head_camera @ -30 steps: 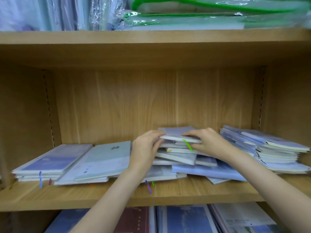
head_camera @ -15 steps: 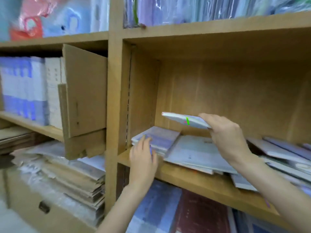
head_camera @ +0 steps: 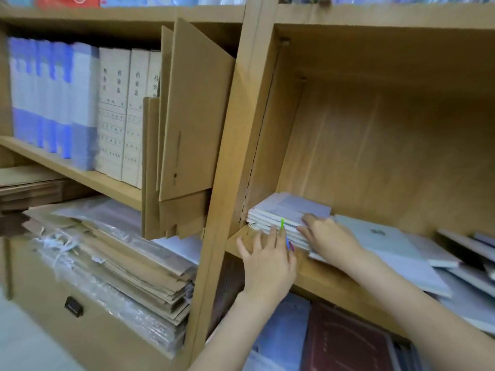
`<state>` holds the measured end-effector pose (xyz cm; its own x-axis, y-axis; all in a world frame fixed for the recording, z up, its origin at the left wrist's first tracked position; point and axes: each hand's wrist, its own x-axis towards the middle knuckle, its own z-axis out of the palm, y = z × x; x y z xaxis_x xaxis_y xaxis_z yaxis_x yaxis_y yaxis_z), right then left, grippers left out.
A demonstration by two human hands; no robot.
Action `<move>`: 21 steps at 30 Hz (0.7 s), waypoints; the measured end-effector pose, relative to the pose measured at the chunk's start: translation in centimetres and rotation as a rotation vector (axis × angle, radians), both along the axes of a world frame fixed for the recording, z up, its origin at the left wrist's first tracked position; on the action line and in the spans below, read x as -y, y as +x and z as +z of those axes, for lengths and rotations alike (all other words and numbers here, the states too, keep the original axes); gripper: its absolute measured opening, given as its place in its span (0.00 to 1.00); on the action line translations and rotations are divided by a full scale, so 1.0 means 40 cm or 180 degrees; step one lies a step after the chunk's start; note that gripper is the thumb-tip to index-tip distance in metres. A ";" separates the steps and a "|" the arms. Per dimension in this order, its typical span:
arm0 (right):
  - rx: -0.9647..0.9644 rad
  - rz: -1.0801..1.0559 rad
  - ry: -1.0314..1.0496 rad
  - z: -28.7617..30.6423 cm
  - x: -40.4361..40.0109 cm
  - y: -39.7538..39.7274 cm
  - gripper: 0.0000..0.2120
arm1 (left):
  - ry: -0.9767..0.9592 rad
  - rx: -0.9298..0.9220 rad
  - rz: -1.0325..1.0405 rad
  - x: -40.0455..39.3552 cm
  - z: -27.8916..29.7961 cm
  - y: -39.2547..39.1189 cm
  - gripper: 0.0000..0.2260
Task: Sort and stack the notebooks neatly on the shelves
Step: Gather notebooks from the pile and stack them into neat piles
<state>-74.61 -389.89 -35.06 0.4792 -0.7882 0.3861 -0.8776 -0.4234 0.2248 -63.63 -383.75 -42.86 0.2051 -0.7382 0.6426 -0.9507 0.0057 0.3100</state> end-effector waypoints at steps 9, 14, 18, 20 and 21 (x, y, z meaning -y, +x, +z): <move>0.0600 0.0192 0.0180 0.019 -0.053 -0.089 0.18 | -0.0493 -0.0369 -0.0301 -0.002 -0.017 -0.007 0.20; 0.0901 0.0196 -0.0244 0.075 -0.123 -0.267 0.17 | -0.0858 -0.0479 -0.0966 -0.010 -0.004 -0.088 0.17; 0.0880 -0.0140 -0.0361 0.114 -0.158 -0.443 0.14 | -0.0951 -0.0496 -0.1273 -0.001 0.039 -0.189 0.19; 0.0918 -0.0318 -0.0460 0.122 -0.174 -0.534 0.14 | -0.0963 -0.0480 -0.1415 0.003 0.061 -0.252 0.20; 0.0986 -0.0417 -0.0526 0.124 -0.181 -0.583 0.14 | -0.0949 -0.0489 -0.1499 0.004 0.071 -0.288 0.21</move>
<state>-97.92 -382.64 -30.10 0.2190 -0.7501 0.6240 -0.9590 -0.2832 -0.0039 -75.14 -383.91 -40.01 0.0058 -0.5640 0.8257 -0.7687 0.5256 0.3644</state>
